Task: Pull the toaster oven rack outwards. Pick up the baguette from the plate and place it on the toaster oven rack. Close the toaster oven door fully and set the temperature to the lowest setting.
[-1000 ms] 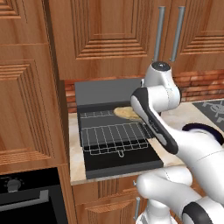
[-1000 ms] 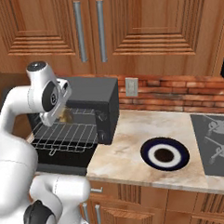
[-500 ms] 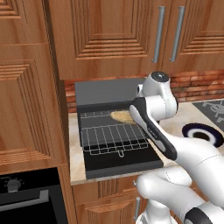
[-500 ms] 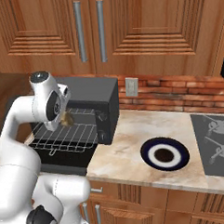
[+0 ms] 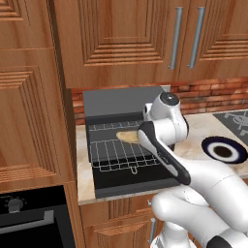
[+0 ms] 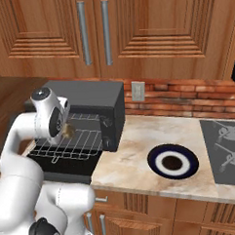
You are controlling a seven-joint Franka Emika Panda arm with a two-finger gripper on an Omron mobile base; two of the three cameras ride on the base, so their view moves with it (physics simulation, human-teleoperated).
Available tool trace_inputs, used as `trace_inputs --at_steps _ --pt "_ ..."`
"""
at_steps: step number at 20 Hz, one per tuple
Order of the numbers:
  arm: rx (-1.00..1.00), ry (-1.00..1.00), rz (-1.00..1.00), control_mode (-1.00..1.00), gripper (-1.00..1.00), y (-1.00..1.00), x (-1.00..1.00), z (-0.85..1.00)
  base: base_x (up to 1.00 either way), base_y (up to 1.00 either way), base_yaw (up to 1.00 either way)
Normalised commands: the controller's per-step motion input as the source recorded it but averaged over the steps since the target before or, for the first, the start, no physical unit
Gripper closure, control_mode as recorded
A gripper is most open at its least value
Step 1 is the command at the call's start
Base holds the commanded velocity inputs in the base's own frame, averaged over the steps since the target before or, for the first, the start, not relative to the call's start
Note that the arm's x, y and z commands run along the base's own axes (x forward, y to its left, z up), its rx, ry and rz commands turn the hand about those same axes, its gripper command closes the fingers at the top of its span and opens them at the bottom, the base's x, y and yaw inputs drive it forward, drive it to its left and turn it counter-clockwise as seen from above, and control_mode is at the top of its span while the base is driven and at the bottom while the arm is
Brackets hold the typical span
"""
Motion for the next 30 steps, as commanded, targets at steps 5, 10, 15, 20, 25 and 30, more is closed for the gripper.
trace_inputs --at_steps 5,10,15,20,25,30 --pt "-0.02 0.0 0.04 -1.0 1.0 0.13 0.13 -0.35 0.0 0.0 0.0" --pt "-0.04 0.0 0.05 -1.0 1.0 0.17 0.13 -0.34 0.0 0.0 0.0" --pt "-0.05 0.0 0.06 -1.0 1.0 0.2 0.18 -0.35 0.0 0.0 0.0" --pt "-0.04 0.0 0.08 -1.0 1.0 0.16 0.21 -0.32 0.0 0.0 0.0" --pt "-0.03 0.0 0.09 -1.0 1.0 0.09 0.23 -0.26 0.0 0.0 0.0" --pt "0.0 0.0 0.1 -1.0 1.0 0.0 0.18 -0.13 0.0 0.0 0.0"
